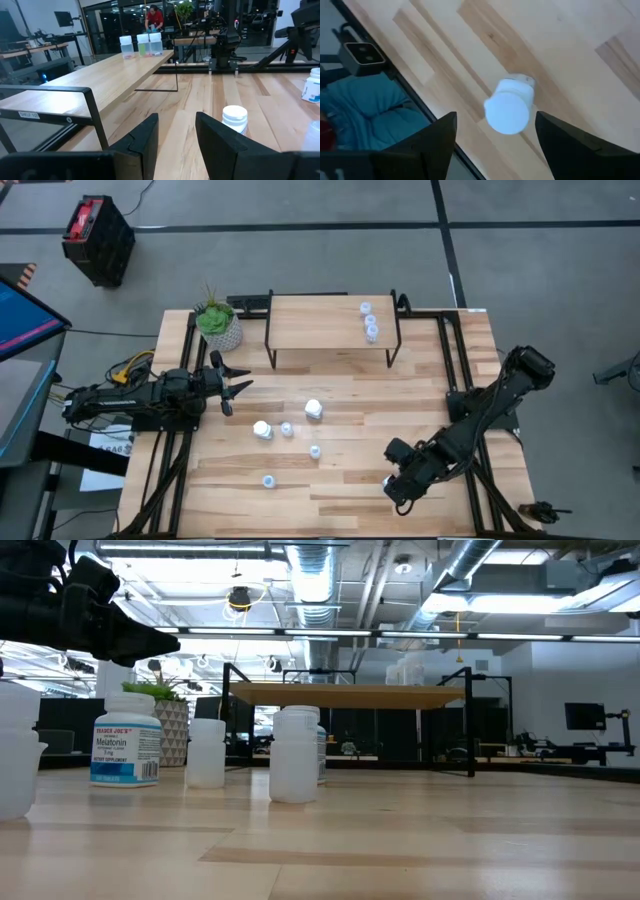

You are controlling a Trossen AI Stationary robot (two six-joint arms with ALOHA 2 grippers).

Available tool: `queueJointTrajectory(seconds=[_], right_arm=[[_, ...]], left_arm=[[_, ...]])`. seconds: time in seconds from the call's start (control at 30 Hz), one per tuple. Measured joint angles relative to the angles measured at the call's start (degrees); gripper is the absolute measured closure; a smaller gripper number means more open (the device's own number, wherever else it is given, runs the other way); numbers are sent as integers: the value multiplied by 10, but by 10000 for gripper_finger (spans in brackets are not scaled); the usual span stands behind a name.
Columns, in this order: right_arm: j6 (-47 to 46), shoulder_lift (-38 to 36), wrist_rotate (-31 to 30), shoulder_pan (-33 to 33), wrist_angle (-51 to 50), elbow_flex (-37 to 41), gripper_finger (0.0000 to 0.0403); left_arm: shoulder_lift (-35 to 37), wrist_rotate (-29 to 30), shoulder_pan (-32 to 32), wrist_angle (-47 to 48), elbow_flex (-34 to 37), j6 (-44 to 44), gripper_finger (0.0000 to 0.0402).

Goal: Pick and place medicine bottles onto shelf by color
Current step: Put the bottom white pill bottle on the shelf

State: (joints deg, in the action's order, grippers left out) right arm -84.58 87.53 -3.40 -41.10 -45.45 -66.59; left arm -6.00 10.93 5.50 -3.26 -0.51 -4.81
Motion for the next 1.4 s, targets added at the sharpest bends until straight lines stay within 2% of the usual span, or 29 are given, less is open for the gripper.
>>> queueJointTrajectory(seconds=[0.17, 0.4, 0.8, 1.13, 1.27, 1.4], right_arm=[[-9, 0, -3, 0, -28, 0, 111], [-9, 20, -12, 1, -14, 0, 111], [-5, 120, 50, 0, 23, 0, 111], [-4, 129, 50, 13, 28, 0, 112], [4, 130, 51, 25, 26, 0, 128], [4, 130, 102, 44, 33, 0, 167]], left_arm=[[0, 0, 0, 0, 0, 0, 281], [0, 0, 0, 0, 0, 0, 281], [0, 0, 0, 0, 0, 0, 281], [0, 0, 0, 0, 0, 0, 281], [0, 0, 0, 0, 0, 1, 281], [0, 0, 0, 0, 0, 1, 281]])
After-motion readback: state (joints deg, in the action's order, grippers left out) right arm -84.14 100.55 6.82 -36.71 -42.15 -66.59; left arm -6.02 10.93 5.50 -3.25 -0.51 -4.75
